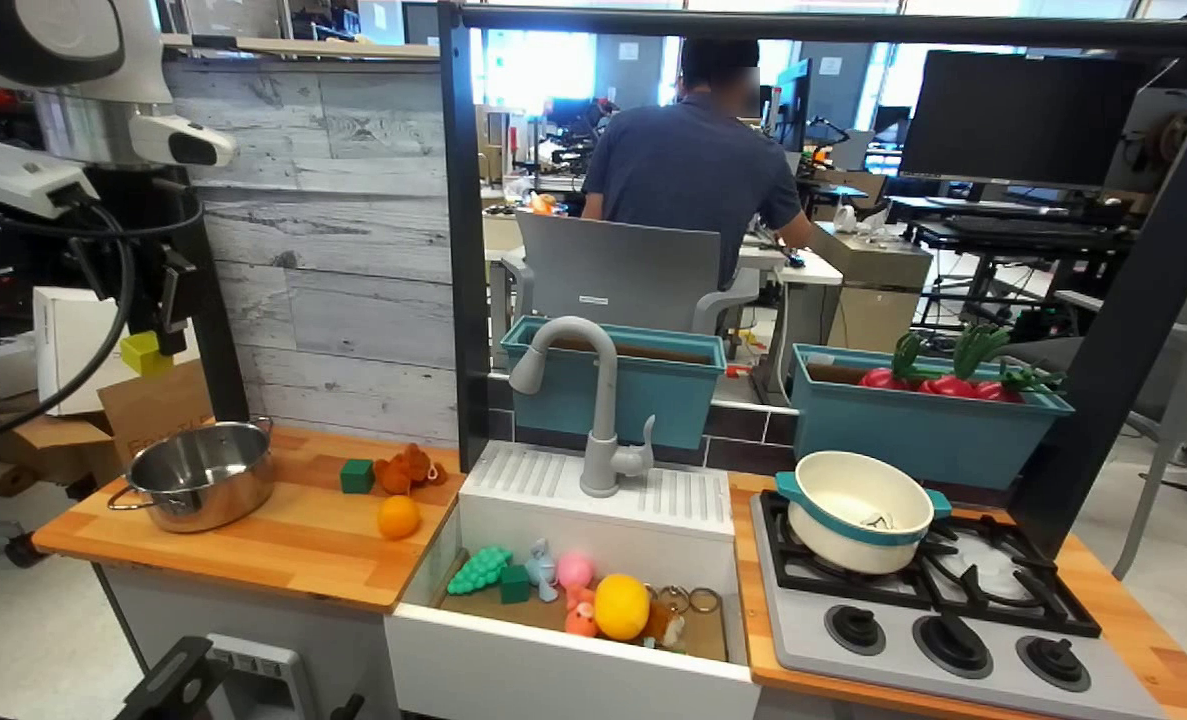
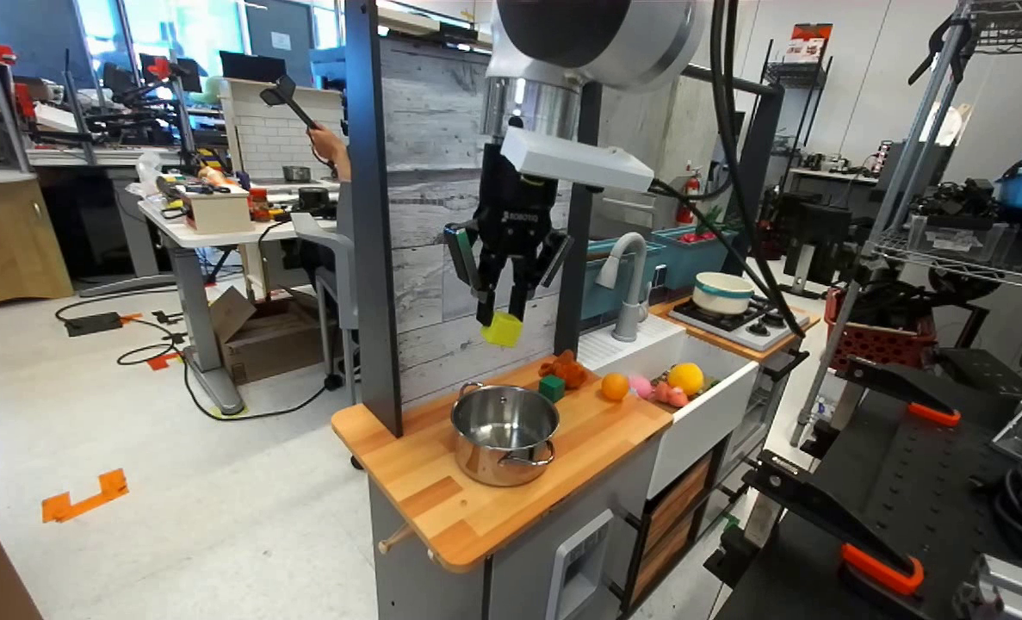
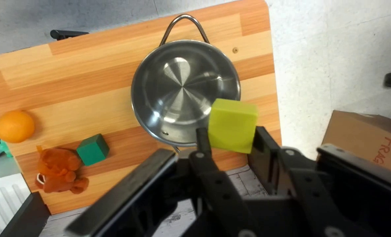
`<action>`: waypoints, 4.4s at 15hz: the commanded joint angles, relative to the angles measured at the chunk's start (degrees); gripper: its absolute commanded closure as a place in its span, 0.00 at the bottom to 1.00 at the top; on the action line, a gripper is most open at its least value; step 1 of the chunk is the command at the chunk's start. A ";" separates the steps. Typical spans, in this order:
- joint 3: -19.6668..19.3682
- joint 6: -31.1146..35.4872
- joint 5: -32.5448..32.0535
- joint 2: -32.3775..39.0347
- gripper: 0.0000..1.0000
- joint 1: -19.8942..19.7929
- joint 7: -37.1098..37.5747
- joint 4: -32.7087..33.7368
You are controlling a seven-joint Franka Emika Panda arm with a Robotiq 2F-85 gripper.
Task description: Remove the yellow plush toy from the silver pot, put it in the sink and put the yellow block, plastic orange and brown toy in the silver pot
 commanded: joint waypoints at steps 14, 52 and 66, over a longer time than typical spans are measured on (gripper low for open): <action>-15.43 7.66 -12.48 -4.81 0.00 4.65 9.88 -6.31; -14.98 -13.47 -7.88 29.26 0.00 -3.24 20.38 26.59; -14.99 -10.91 -8.62 25.58 0.80 -1.06 20.36 24.59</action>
